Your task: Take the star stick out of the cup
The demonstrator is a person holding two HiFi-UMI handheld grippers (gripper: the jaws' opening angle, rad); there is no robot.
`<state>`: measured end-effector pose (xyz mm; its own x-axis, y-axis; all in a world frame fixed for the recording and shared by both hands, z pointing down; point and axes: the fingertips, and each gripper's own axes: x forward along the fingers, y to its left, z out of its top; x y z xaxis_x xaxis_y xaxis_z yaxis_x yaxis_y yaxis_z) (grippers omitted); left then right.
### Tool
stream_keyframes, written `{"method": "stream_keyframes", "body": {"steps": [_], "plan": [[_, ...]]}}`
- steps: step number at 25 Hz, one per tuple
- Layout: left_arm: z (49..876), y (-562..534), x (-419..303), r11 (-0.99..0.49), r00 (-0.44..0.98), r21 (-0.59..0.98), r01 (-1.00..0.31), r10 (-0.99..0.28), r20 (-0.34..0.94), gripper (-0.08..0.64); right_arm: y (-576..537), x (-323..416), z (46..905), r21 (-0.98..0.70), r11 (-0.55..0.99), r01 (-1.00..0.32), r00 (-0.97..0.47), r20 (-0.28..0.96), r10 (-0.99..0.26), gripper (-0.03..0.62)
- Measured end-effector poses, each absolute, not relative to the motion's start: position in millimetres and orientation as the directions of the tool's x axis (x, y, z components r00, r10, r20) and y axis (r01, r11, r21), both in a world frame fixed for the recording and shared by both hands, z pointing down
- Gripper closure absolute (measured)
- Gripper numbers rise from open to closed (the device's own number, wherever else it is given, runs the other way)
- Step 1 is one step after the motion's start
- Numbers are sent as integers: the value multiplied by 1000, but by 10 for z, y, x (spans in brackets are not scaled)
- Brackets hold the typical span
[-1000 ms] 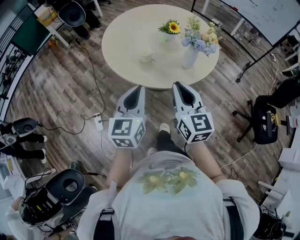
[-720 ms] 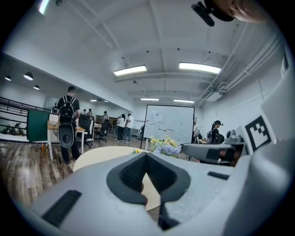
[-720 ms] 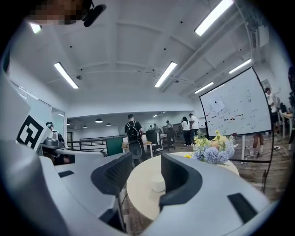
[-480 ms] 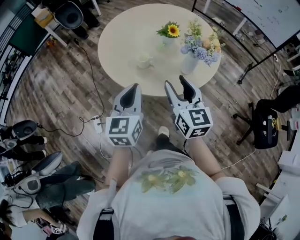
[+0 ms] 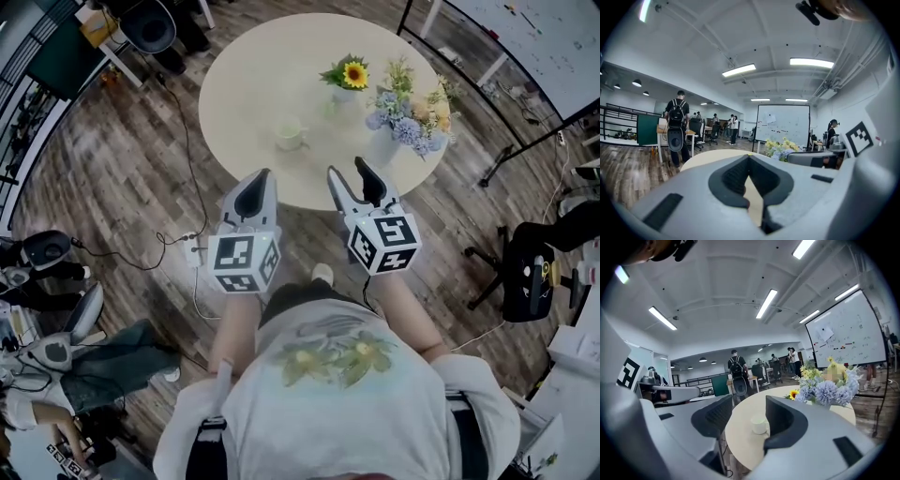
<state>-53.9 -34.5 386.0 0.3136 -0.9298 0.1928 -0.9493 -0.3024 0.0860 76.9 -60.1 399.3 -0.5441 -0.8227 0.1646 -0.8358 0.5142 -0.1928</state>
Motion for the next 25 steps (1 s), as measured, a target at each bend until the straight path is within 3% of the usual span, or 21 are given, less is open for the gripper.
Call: {"method": "stream_keyframes", "body": {"steps": [25], "plan": [[4168,-1419,-773,-341,360,114,-933,-892,273,557,-1661,579,4741,-299,425,-854,-511,332,-793,376]]}}
